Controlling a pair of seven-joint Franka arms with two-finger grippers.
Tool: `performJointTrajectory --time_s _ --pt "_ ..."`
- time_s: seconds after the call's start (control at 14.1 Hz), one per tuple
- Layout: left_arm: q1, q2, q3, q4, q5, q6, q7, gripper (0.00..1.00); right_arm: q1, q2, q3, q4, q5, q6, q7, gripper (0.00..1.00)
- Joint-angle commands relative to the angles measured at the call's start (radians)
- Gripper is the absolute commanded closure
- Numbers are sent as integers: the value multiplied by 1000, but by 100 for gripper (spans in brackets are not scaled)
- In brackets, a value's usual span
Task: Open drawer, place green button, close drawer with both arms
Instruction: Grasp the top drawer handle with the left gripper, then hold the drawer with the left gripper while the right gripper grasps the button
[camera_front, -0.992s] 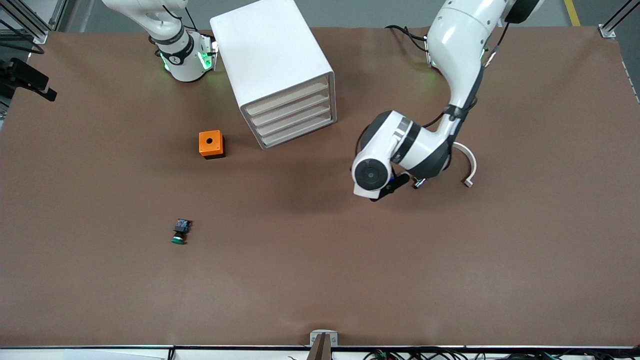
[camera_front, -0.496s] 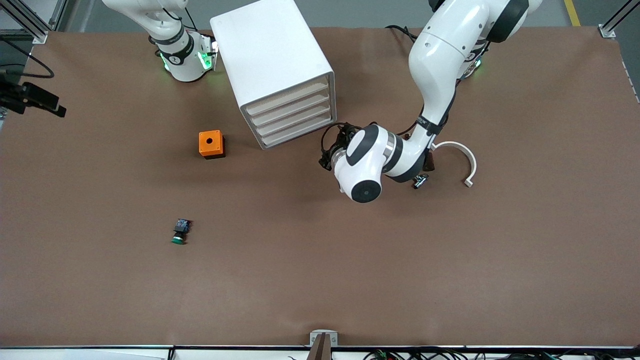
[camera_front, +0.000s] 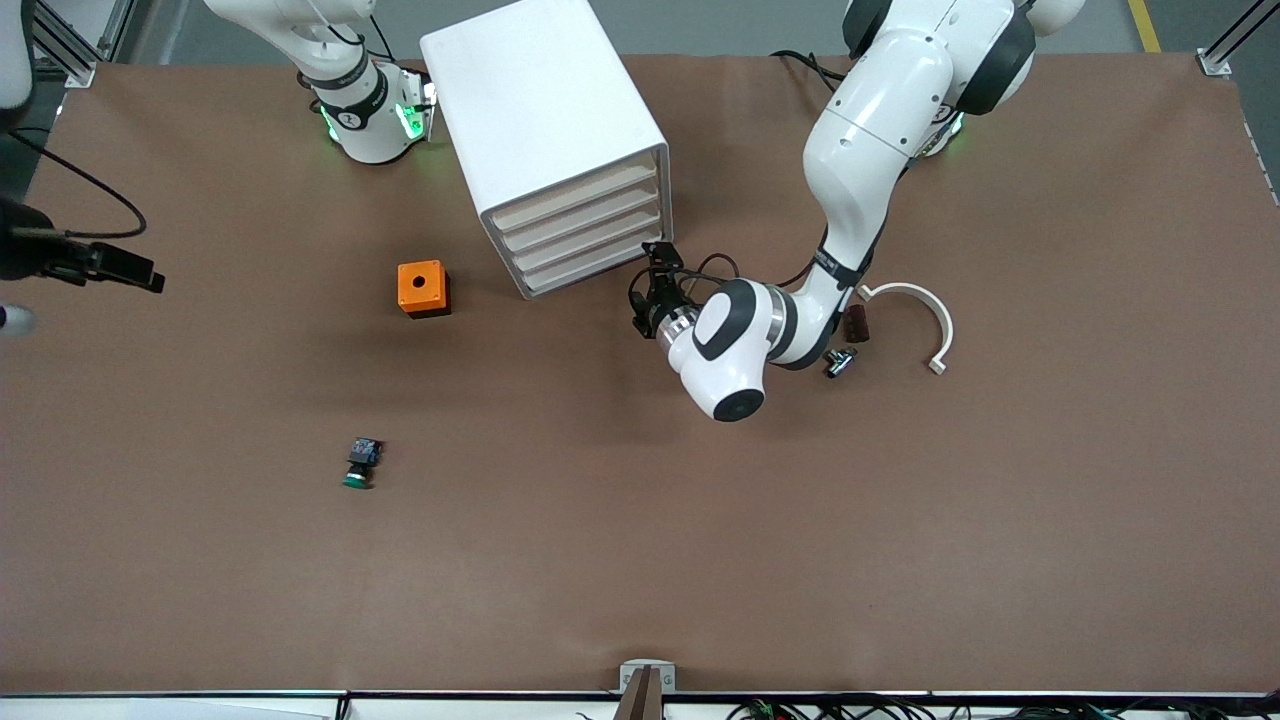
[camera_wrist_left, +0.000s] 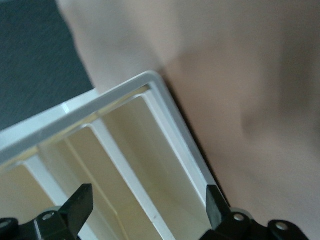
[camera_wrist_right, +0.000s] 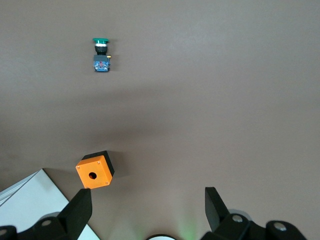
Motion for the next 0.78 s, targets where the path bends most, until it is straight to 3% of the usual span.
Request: performJointTrajectory --time_s 0.0,0.28,0.71 --pt "3 30 -8 26 -48 -59 -84 1 1 70 6 45 -8 25 5 0" --pt "2 40 -34 1 -48 -96 -119 14 80 145 10 -68 -2 267 186 0" --pt "-4 70 -70 -5 -48 -96 -136 36 127 256 11 -209 -3 604 251 0"
